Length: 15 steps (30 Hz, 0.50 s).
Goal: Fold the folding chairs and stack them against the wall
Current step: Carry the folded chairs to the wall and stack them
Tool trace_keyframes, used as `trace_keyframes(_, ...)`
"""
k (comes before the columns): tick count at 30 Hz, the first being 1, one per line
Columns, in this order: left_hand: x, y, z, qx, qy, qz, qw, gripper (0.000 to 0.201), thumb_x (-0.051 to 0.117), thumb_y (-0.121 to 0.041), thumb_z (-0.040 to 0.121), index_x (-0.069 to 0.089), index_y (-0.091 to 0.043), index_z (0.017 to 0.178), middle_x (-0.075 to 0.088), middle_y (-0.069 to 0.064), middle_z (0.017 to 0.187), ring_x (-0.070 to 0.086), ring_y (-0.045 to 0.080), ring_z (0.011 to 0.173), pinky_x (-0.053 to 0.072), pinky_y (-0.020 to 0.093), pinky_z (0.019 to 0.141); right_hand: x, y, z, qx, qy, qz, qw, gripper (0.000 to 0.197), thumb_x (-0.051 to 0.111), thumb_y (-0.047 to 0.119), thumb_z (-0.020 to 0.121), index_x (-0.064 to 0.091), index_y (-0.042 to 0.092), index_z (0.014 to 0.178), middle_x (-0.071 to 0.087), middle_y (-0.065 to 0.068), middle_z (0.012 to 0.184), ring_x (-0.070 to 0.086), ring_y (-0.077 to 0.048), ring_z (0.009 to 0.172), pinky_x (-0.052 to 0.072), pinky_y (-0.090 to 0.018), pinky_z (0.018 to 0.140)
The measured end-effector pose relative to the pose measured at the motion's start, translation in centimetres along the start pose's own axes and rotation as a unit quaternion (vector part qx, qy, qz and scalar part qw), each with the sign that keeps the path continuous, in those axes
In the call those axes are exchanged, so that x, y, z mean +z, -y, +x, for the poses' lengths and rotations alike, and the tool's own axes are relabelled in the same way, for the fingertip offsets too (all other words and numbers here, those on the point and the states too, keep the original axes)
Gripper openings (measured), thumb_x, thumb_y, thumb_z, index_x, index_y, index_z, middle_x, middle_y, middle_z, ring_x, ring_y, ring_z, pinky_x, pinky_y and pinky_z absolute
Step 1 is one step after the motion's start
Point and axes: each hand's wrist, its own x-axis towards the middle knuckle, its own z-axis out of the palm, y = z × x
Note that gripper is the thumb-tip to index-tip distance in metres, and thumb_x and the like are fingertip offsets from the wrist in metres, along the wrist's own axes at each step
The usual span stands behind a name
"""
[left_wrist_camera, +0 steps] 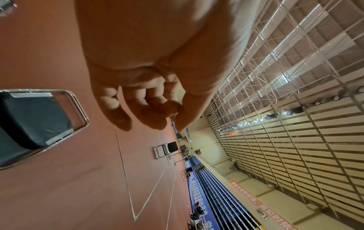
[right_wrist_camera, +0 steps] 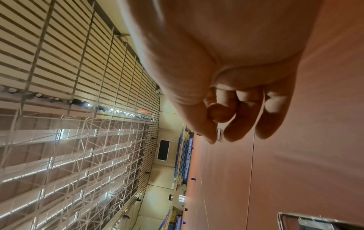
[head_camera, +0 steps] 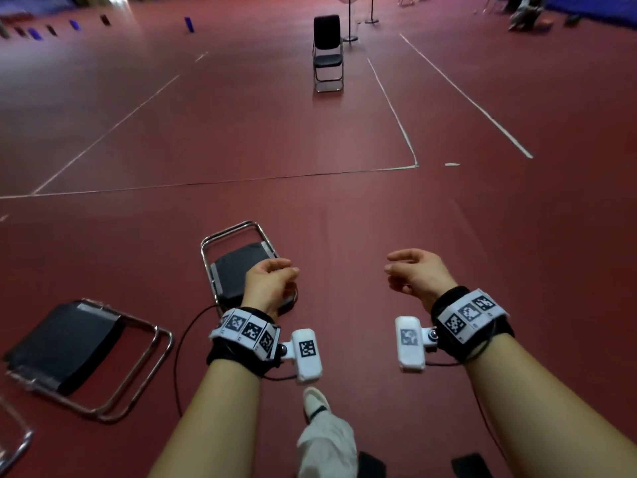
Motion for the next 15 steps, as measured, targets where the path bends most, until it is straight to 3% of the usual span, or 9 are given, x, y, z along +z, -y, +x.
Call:
trace_keyframes(4,3.4,-3.3,11.9,-0.001,0.014,-0.015,1.0,0.016,0.069,0.005,0.087,0.062,-0.009,0.089,0.059,0.004,0.071,0.051,0.005,0.039,0.047,0.018,0.046,3.2,3.8,10.9,-0.005,-0.006,-0.015,1.0,0.017,0.067,-0.008,0.084,0.063,0.006,0.091,0.059,-0.01,0.073,0.054,-0.014,0.048,0.055,-0.024,0.052)
trace_keyframes(10,6.8,-10.1,26.7,0.005,0.016,0.0,1.0,0.013,0.069,0.001,0.089,0.062,-0.009,0.092,0.058,0.003,0.073,0.05,0.009,0.045,0.047,0.018,0.045,7.4,10.8,23.8,-0.018,-0.008,-0.002,1.0,0.015,0.069,-0.006,0.085,0.065,0.007,0.092,0.059,-0.009,0.077,0.054,-0.016,0.052,0.056,-0.027,0.055)
trace_keyframes(15,10.0,-12.0,36.3,-0.017,0.023,0.008,1.0,0.008,0.069,-0.004,0.09,0.063,-0.01,0.09,0.054,0.0,0.067,0.048,0.008,0.043,0.05,0.026,0.054,9.5,13.5,33.7,0.002,-0.002,0.0,1.0,0.013,0.069,-0.005,0.085,0.064,0.005,0.092,0.057,-0.011,0.078,0.05,-0.017,0.051,0.055,-0.025,0.051)
